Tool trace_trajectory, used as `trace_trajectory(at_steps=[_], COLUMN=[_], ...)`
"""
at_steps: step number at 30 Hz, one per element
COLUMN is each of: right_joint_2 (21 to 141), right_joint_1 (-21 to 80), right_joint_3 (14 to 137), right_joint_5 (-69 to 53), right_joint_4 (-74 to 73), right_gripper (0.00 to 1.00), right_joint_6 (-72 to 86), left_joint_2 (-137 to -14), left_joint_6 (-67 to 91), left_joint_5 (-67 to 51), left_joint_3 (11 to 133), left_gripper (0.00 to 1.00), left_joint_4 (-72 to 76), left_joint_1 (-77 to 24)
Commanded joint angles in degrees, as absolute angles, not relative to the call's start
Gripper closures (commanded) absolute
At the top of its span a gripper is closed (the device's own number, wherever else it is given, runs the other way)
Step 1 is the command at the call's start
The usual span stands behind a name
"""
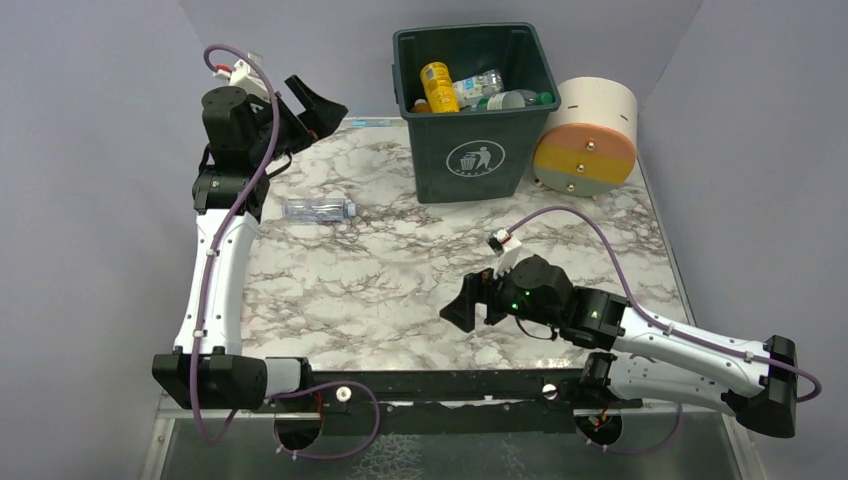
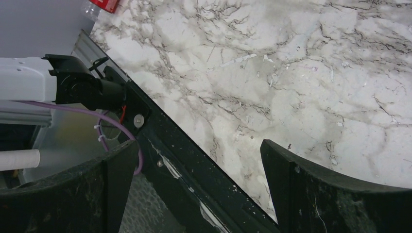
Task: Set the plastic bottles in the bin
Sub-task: Pick up the plastic bottle at the center of the board.
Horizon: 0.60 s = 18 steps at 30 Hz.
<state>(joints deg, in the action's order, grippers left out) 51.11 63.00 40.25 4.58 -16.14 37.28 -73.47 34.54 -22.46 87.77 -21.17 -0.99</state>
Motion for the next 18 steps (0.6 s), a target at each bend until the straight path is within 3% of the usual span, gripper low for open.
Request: trace_trajectory(at_steps=[1,18], right_joint_2=[50.22,53.1], right_joint_1=[63.19,63.18], right_joint_3=[41.44,39.6], right_joint_5=[3.01,1.96], right_joint_4=[-14.06,-10.56], right_gripper=[0.0,0.0], right_joint_6=[36.82,36.69], left_joint_2=[-73.12,-80.69], left_joint_6=[36.59,46.12], left_joint_5=[-21.39,-9.44], left_joint_3=[83.51,71.52], left_gripper=[0.01,0.01], left_joint_4=[-22.54,-22.8], left_joint_1=[1.07,5.66])
